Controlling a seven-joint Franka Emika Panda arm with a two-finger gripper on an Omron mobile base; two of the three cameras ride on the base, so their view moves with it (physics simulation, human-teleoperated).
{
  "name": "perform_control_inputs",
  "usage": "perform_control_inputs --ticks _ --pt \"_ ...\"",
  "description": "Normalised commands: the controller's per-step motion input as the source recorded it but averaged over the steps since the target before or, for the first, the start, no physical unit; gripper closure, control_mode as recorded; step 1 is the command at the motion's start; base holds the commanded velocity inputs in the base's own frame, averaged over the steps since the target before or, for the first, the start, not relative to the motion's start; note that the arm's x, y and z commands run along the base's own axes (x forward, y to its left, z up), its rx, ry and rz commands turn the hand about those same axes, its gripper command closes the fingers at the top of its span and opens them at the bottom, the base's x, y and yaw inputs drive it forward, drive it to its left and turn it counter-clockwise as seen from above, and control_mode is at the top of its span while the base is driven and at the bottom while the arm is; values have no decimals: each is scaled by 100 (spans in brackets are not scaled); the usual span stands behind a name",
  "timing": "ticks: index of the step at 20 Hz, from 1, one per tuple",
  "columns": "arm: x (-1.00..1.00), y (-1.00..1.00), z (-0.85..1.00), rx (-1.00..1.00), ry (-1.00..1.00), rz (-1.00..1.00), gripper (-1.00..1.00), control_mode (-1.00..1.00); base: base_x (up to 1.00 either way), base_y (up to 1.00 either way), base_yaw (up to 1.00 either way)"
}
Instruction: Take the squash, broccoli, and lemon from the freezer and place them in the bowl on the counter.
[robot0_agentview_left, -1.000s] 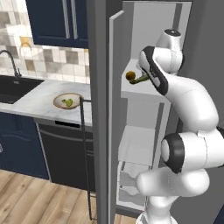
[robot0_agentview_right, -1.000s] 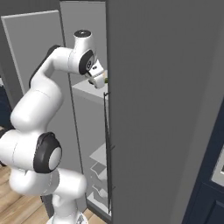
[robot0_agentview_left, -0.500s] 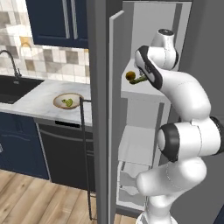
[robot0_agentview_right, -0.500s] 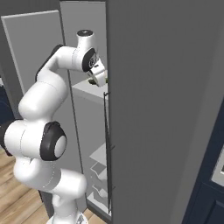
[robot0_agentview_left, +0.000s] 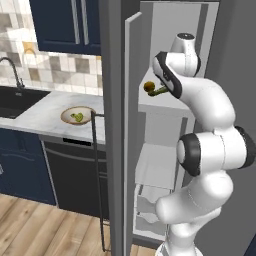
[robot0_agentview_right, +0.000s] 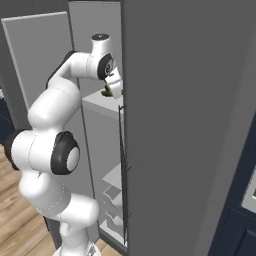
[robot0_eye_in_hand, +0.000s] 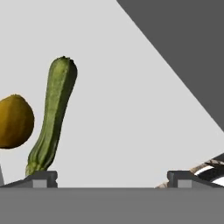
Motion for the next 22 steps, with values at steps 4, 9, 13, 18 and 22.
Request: perform_control_inputs --ticks 4,9,13,18,22 --pt "15 -36 -7 4 9 -8 -100 -100 0 0 0" --pt "26 -8 -11 0 3 -5 -100 -100 0 0 0" --pt "24 0 -1 0 0 -1 -100 -100 0 0 0" --pt "20 0 -7 0 2 -1 -100 -100 0 0 0" --pt "30 0 -5 0 0 0 -100 -100 0 0 0"
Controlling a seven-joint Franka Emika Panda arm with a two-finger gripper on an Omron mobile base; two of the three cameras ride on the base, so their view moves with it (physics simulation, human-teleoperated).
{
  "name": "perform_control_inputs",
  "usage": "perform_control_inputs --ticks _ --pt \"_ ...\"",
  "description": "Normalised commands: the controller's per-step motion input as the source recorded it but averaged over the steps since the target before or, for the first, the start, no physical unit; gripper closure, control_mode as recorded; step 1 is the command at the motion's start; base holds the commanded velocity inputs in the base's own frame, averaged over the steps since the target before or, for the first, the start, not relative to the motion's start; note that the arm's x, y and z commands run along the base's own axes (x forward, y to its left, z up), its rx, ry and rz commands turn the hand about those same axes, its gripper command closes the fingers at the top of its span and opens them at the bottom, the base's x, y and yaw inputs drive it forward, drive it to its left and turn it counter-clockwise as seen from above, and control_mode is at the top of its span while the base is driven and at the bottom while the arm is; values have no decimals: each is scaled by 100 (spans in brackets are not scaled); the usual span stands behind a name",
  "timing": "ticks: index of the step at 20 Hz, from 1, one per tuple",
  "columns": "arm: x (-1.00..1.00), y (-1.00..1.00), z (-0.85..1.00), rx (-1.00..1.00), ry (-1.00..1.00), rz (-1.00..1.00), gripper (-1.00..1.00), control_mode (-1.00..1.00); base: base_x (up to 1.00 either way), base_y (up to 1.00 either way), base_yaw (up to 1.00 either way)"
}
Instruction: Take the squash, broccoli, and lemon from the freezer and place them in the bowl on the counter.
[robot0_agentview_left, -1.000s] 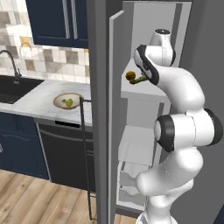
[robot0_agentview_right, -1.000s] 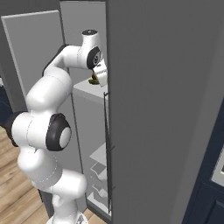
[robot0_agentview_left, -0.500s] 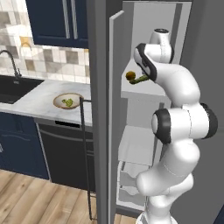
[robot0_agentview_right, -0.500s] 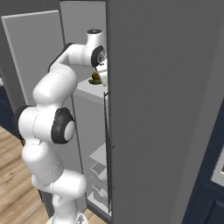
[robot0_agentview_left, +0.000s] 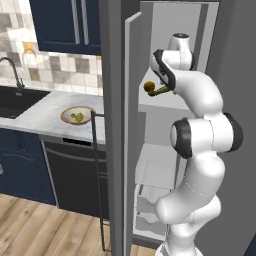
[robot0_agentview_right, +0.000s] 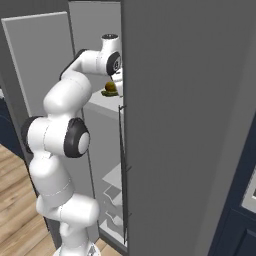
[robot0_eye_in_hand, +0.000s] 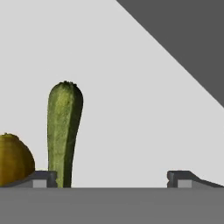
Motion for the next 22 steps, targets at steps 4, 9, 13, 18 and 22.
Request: perform_control_inputs --ticks 4,9,13,18,22 --pt "19 -1 -16 5 0 0 -100 -100 0 0 0" --pt "18 0 -14 3 0 0 -100 -100 0 0 0" --pt "20 -2 0 1 0 0 -100 -100 0 0 0" --pt "24 0 0 0 0 0 -100 -100 0 0 0" --pt "25 -1 -5 0 3 0 -100 -100 0 0 0"
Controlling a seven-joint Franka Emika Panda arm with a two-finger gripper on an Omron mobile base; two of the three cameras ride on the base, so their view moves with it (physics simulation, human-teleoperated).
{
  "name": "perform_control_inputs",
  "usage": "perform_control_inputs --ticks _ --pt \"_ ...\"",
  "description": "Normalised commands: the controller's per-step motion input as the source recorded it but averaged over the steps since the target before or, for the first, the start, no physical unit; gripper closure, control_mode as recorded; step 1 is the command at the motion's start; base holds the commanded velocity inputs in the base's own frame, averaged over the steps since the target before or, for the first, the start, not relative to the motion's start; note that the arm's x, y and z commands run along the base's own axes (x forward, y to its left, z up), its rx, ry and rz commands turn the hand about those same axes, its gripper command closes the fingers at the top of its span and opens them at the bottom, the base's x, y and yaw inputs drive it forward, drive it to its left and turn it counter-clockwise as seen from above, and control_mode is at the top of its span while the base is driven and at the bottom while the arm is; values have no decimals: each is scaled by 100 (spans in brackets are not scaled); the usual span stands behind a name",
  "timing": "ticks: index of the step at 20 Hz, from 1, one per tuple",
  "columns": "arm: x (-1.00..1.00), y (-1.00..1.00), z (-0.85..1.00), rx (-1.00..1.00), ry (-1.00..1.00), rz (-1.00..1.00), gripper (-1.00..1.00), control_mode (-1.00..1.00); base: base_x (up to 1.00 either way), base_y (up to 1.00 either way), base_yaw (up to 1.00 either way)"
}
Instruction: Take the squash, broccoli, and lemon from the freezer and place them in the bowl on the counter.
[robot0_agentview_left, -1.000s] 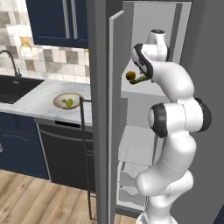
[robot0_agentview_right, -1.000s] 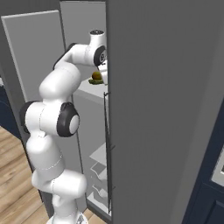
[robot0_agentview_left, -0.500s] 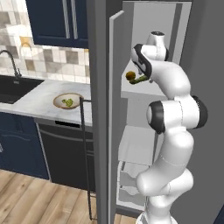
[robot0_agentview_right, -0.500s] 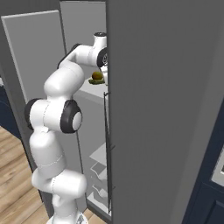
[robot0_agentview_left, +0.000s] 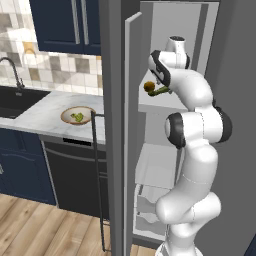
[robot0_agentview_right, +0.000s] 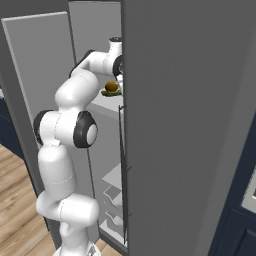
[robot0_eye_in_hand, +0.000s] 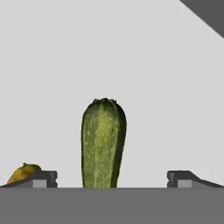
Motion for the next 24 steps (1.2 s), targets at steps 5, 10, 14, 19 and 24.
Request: perform_control_inputs --ticks 5,10,14,19,24 --pt "20 -5 -10 0 2 0 -100 -100 0 0 0" --pt "21 -4 -12 0 3 0 -100 -100 0 0 0" --pt "4 -1 -17 0 7 0 -100 -100 0 0 0" --pt "0 0 -27 0 9 0 -100 -100 0 0 0" --pt "0 -1 -41 0 13 0 100 -100 0 0 0"
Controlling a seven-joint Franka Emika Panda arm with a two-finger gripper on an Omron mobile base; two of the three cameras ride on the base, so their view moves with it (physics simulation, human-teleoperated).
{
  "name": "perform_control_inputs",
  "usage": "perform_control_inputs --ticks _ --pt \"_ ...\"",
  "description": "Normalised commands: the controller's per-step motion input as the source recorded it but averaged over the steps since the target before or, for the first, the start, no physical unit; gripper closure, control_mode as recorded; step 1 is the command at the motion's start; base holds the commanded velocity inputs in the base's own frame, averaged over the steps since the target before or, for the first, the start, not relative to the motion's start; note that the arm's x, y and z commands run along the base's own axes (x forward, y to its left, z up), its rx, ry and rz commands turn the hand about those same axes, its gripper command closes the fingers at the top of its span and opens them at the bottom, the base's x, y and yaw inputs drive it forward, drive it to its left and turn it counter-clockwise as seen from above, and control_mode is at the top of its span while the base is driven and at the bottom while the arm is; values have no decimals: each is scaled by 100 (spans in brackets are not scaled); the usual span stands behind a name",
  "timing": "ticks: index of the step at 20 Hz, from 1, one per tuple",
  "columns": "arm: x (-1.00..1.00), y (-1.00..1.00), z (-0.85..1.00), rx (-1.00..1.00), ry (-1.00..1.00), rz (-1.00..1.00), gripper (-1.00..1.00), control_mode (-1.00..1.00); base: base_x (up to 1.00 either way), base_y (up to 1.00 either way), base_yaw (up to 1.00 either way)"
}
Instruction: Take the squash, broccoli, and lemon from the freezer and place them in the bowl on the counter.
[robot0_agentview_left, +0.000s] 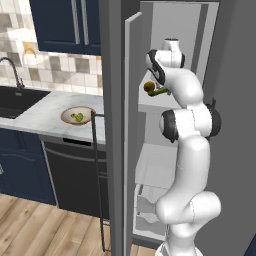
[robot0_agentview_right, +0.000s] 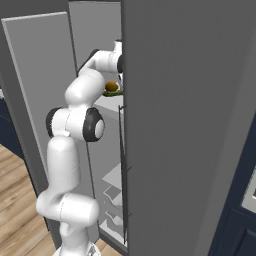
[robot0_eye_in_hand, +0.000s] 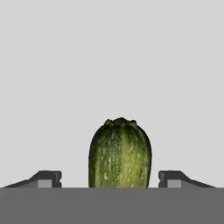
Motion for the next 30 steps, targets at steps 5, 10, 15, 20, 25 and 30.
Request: perform_control_inputs --ticks 5,10,15,20,25,30 --pt "0 0 -43 0 10 0 100 -100 0 0 0" --pt "-13 0 -24 0 0 0 100 -100 0 0 0" --pt "-28 2 -16 0 0 0 100 -100 0 0 0" --pt "-77 24 -25 0 -2 0 100 -100 0 0 0" --pt "-75 40 -16 0 -11 0 100 -100 0 0 0" --pt "-60 18 -2 0 -14 0 100 -100 0 0 0"
